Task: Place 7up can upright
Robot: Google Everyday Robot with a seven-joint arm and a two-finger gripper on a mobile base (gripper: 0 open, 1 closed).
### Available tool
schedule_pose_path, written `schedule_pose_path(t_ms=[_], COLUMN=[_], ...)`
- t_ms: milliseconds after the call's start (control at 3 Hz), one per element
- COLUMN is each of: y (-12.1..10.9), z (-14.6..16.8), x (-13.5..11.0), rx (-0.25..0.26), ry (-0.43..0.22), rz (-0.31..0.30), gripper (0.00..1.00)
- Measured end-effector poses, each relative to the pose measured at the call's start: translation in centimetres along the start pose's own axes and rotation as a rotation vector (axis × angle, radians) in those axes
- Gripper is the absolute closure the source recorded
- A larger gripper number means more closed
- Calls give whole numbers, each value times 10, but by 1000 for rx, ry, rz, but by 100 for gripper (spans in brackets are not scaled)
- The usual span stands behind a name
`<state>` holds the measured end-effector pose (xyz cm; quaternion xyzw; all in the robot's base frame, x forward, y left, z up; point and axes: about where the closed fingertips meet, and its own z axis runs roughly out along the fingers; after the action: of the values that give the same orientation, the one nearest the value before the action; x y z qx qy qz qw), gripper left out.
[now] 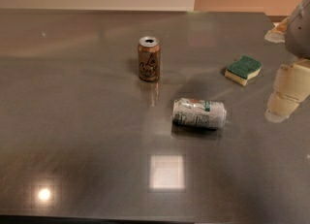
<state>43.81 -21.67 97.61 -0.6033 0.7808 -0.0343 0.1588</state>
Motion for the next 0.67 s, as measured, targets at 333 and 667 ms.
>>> schedule_pose_path(t_ms=[333, 667], y=[0, -2], z=[0, 4], x=[0, -19], rx=[0, -4], ry=[0, -17], rz=[0, 7], gripper=[0, 0])
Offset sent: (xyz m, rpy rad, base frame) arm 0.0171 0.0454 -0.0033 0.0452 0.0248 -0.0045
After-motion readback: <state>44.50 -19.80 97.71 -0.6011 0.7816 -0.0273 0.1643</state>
